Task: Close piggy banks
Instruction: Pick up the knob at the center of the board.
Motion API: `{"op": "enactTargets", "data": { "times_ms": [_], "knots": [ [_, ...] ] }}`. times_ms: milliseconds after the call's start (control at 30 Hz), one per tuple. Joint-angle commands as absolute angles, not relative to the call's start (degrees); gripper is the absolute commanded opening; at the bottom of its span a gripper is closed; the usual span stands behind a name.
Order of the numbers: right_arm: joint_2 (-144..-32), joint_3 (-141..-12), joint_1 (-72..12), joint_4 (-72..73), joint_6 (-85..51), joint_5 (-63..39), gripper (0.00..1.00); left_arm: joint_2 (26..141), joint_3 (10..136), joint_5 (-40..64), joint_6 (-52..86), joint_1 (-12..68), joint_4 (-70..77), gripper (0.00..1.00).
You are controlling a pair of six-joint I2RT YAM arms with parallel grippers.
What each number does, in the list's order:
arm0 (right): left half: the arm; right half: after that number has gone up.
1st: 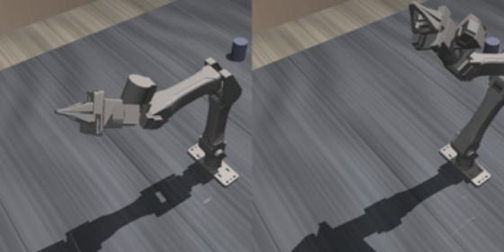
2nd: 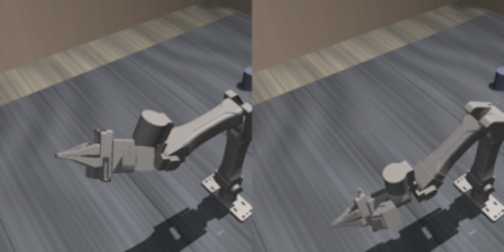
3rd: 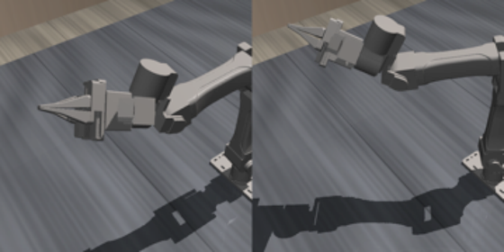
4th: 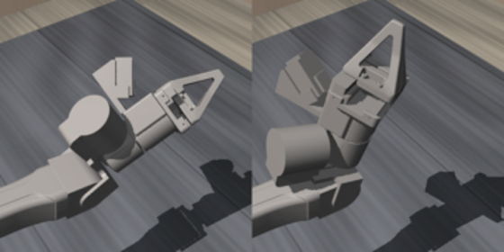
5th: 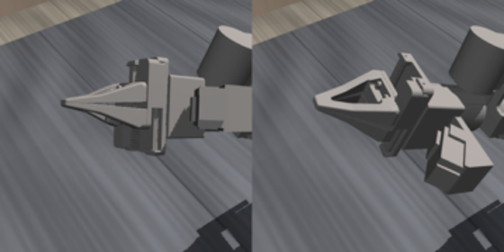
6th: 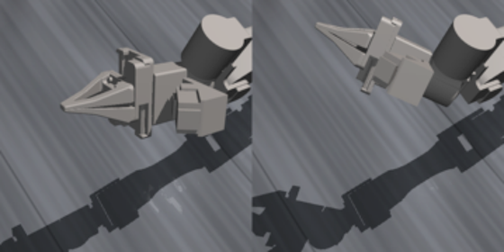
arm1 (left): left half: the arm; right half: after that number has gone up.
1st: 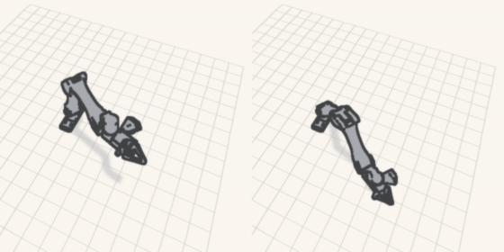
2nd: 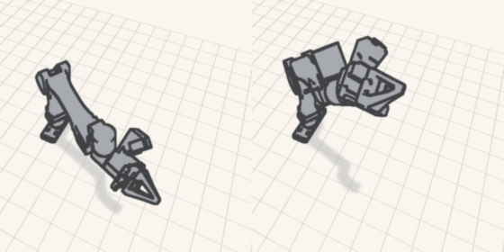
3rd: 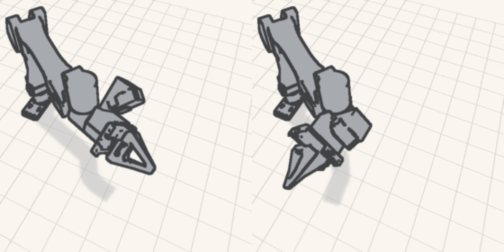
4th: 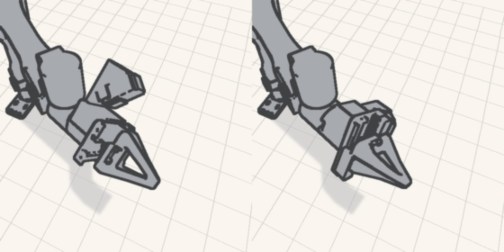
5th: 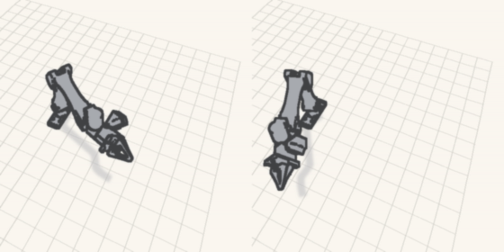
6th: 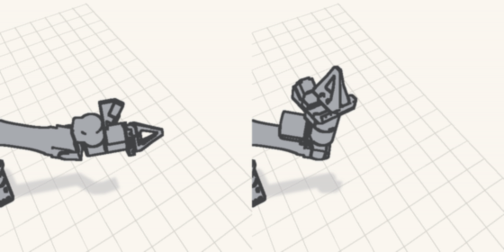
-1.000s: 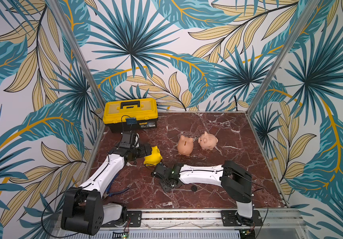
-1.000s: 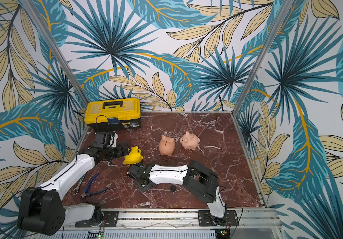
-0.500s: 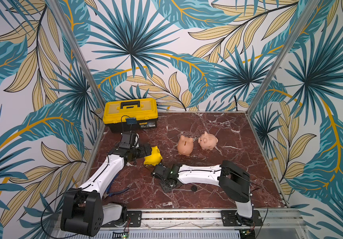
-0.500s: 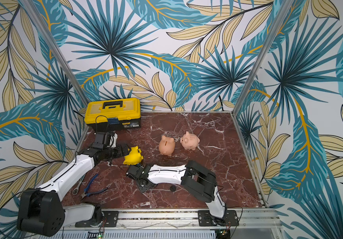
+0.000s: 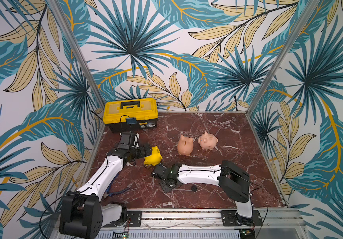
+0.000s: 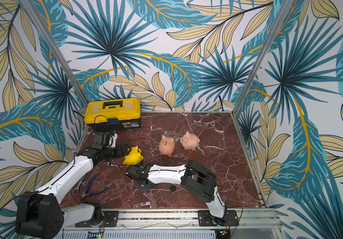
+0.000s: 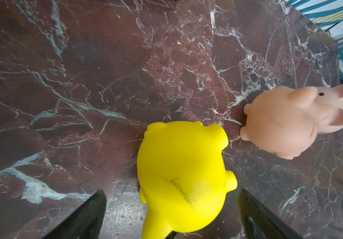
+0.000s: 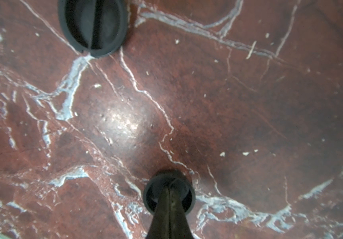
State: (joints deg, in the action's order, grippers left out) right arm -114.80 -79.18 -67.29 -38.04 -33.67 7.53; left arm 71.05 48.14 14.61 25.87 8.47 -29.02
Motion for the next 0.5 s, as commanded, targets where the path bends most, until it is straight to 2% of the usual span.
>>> {"op": "enactTargets", "data": {
  "times_ms": [0,267,467],
  "knots": [
    [-111.5,-79.0,-67.4,-39.3,-31.0,10.4,0.0,70.1,48.2,17.6,24.8,8.2,-29.4,1.0],
    [-102.6,-76.4,-66.4,-36.2,-26.8,15.4,0.0,71.7,51.1,15.9,24.0,11.5,-33.2,1.0],
    [-97.0,-72.9,-64.3,-32.1,-24.9,15.4,0.0,73.4,53.6,14.4,25.8,13.1,-36.2,0.99]
  ]
}}
